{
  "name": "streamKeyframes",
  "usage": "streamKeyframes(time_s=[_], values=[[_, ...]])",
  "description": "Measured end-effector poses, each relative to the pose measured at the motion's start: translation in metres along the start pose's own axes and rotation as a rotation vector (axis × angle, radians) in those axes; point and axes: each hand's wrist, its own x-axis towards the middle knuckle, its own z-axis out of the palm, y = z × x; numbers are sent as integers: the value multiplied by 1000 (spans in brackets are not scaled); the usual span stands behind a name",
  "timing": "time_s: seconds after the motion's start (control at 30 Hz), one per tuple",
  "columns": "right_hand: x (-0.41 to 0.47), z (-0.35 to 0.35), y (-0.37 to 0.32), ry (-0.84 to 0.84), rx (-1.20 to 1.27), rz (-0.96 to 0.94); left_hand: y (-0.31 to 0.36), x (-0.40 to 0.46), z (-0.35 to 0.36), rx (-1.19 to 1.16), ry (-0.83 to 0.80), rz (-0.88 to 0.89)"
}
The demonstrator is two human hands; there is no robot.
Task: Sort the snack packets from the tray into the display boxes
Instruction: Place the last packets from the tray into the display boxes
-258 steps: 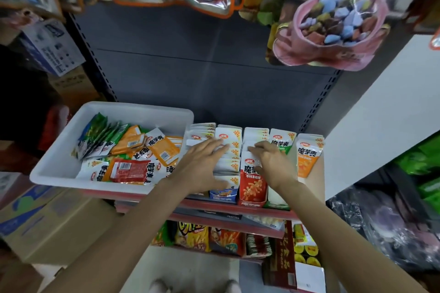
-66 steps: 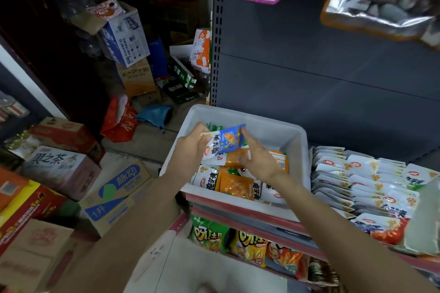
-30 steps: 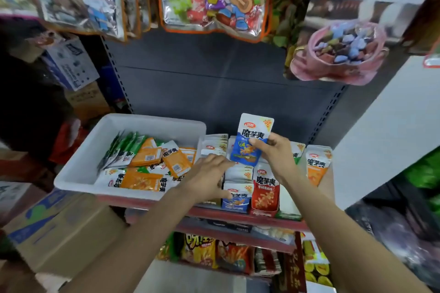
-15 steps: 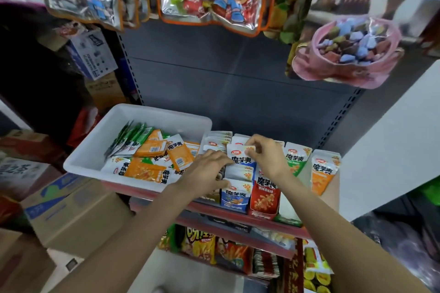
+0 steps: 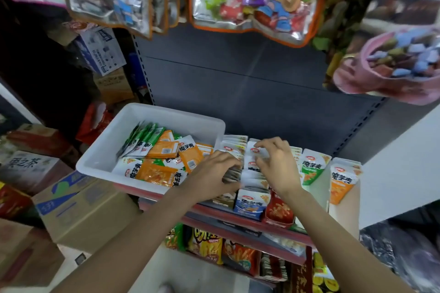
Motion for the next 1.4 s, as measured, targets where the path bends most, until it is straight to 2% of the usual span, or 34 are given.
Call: streamKeyframes(time_s=[0.07,0.27,0.43,0.53,0.63,0.73,0.83,1.0,1.1,1.27,1.33,1.4], values=[[7,4,-23,16,11,-63,-17,-8,-7,-32,107,-37],[30,60,-98,-218,54,-123,-94,-38,-31,-47,212,-298],[52,134,-141,-412,9,-101,-164,-60,-54,33,123,-664],[62,169,-161,-511,-4,-44,-211,-69,-64,128,23,-764],[70,197,-184,-581,-78,-82,-246,-71,-68,136,-117,-728],[81,219,-206,-589,-139,-129,-265,-72,-75,-10,-127,-818],[91,230,-222,-639,-204,-175,-270,-75,-80,-1,-99,-819],[98,241,-228,-750,-316,-168,-272,-76,-82,152,-147,-715],[96,245,-226,-770,-350,-135,-274,-81,-86,205,-95,-686],[95,247,-221,-802,-295,-108,-281,-90,-98,127,-51,-554],[96,246,-219,-801,-166,-84,-282,-93,-103,97,-45,-492],[98,239,-218,-697,16,-25,-281,-95,-109,83,26,-472]])
